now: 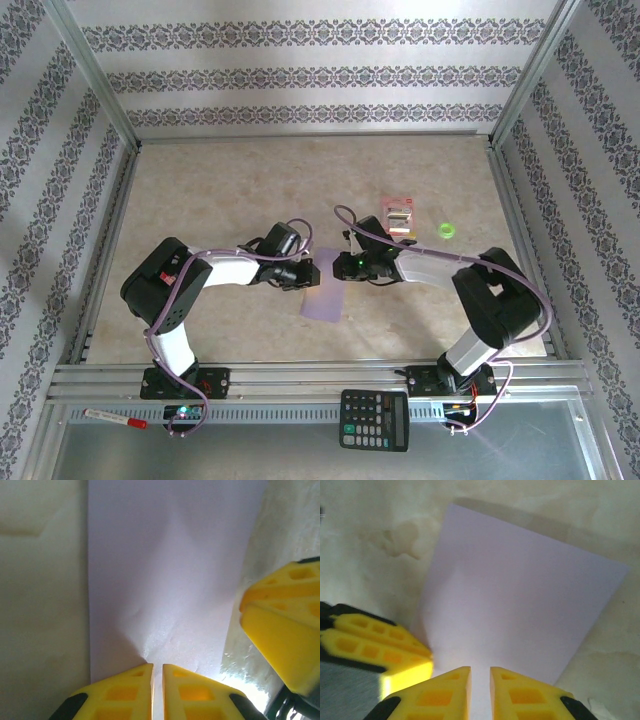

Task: Fold a paper plane with a square sheet of paper (pick it up from the middle)
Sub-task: First fold in half a square sheet of paper at the center of the table.

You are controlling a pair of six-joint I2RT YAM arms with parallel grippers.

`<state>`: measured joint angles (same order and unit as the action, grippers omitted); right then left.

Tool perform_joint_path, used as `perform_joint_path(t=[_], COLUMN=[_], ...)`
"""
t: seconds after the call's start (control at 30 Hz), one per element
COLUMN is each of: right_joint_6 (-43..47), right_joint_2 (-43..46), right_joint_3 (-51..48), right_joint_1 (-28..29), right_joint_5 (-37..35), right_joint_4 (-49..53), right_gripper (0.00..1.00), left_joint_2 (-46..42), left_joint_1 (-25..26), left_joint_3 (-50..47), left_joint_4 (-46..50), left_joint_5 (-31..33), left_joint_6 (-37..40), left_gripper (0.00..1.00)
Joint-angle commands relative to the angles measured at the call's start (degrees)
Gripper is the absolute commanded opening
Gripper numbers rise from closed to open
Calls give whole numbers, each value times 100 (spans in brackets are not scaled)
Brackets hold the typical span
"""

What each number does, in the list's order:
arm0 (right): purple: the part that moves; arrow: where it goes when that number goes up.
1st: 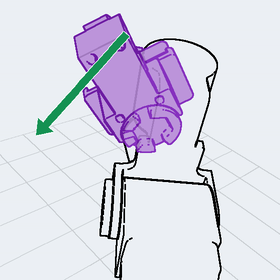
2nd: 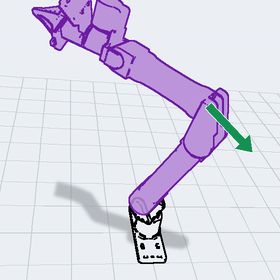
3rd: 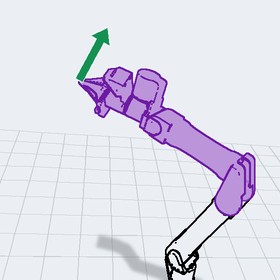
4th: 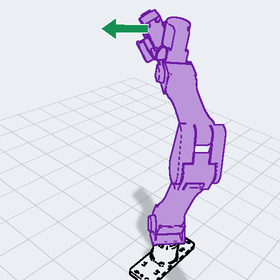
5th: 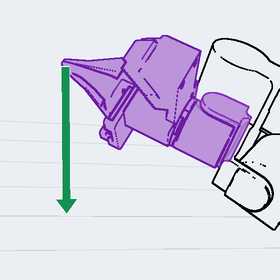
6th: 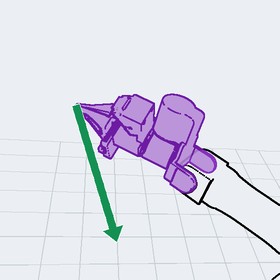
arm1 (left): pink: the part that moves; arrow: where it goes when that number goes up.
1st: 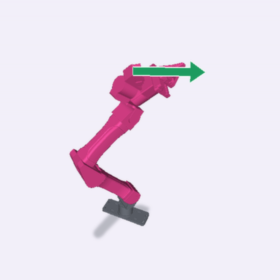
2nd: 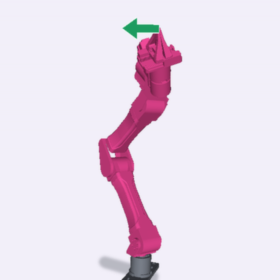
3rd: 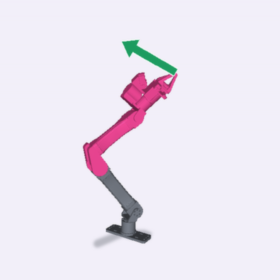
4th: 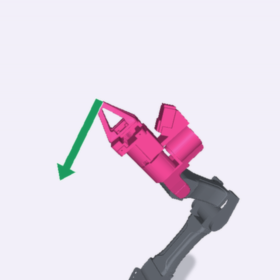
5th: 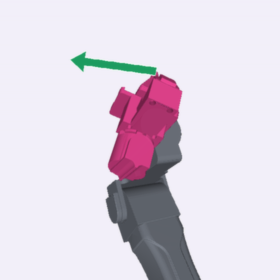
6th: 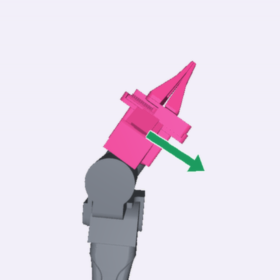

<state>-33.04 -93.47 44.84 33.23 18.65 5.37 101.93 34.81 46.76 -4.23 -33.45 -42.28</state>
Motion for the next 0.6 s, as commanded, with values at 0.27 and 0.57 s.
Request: perform_joint_path(t=[0.27,0.57], right_joint_6=[240,327], right_joint_2=[-394,-433], right_joint_3=[-132,-177], right_joint_1=[-117,-134], right_joint_5=[-158,-165], right_joint_4=[110,167], right_gripper=[13,12], left_joint_2=[-255,-900], left_joint_1=[-44,193], left_joint_3=[-486,-752], left_joint_4=[-271,-260], left_joint_5=[34,-371], left_joint_6=[-147,-361], left_gripper=[14,15])
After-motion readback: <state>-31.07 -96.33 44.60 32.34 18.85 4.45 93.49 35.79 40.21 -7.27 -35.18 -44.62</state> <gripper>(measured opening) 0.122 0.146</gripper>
